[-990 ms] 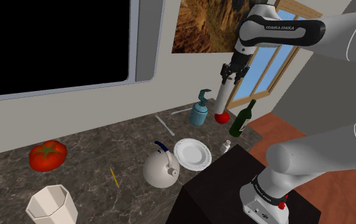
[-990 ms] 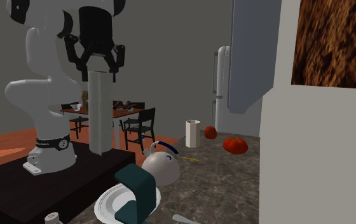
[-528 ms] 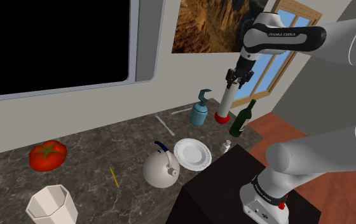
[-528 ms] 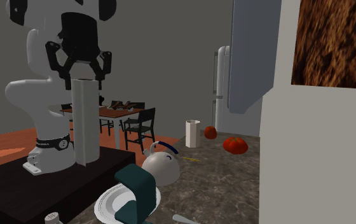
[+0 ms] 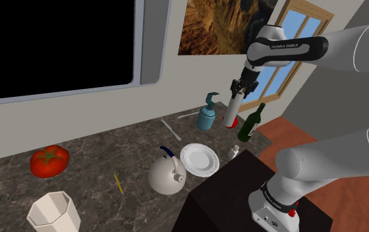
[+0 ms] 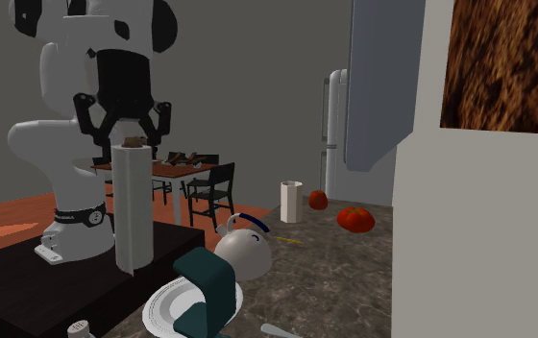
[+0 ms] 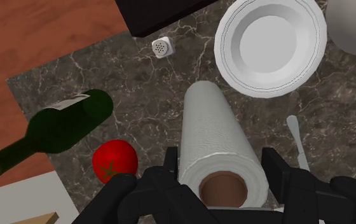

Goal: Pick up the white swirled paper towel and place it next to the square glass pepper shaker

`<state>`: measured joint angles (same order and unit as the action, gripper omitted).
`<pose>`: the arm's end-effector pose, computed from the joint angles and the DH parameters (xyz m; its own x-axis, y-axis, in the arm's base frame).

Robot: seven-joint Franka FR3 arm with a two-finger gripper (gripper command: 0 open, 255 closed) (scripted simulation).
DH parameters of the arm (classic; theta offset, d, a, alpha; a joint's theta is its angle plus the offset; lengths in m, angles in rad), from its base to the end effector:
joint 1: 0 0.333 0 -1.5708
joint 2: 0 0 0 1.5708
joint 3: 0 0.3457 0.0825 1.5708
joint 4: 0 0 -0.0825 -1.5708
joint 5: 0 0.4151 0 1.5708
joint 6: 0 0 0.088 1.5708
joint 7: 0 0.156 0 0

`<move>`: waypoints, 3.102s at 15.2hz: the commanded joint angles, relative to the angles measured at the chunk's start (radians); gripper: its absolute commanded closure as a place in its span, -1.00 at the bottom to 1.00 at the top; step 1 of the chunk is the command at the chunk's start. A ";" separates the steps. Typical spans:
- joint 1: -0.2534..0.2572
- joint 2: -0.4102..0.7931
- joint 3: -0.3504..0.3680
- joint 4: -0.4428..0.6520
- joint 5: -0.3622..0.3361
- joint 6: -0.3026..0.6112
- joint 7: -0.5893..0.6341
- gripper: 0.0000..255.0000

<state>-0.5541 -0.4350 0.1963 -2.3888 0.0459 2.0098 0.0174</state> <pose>0.4169 -0.1491 0.4479 0.9165 -0.3968 0.0503 -0.3988 -0.9162 0.0389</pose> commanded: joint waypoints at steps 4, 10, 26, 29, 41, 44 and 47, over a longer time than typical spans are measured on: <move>0.000 0.016 0.003 -0.056 0.000 0.072 0.001 1.00; -0.001 0.048 0.010 -0.112 -0.002 0.160 0.007 1.00; -0.011 0.183 0.032 -0.227 -0.025 0.409 0.034 1.00; -0.015 0.217 0.036 -0.242 -0.034 0.457 0.042 1.00; -0.032 0.351 0.048 -0.275 -0.090 0.620 0.089 1.00; -0.032 0.351 0.048 -0.275 -0.091 0.620 0.089 1.00; -0.032 0.351 0.048 -0.275 -0.091 0.620 0.089 1.00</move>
<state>-0.5862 -0.0845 0.2447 -2.6642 -0.0446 2.6300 0.1059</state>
